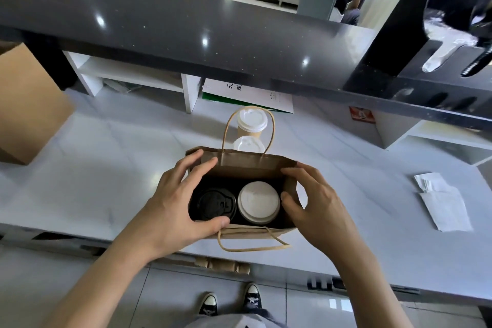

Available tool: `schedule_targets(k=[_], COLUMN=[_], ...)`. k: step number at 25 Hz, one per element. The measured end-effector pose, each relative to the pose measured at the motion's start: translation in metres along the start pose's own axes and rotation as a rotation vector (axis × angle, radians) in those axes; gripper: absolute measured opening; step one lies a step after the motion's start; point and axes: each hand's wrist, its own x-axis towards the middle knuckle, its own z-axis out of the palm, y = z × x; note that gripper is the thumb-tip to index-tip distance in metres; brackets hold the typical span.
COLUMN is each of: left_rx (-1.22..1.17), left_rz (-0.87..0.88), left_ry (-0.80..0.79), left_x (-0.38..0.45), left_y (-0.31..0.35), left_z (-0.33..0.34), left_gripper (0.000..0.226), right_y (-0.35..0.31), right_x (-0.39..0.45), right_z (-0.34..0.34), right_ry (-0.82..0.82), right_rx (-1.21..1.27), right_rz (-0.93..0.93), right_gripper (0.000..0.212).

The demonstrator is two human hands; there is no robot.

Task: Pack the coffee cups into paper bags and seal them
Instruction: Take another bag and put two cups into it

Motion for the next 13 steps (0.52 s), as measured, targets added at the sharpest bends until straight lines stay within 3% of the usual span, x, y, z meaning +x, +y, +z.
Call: schedule_targets(k=[13], left_rx=[-0.023], left_rz=[0.191], left_ry=[-0.148], left_x=[0.029], left_y=[0.032], left_z=[0.036], left_gripper=[0.103], right_y=[0.038], right_x=[-0.048], right_z=[-0.024], right_ry=[0.116], right_rx=[0.179], right_rz=[0.31], right_gripper=[0.055])
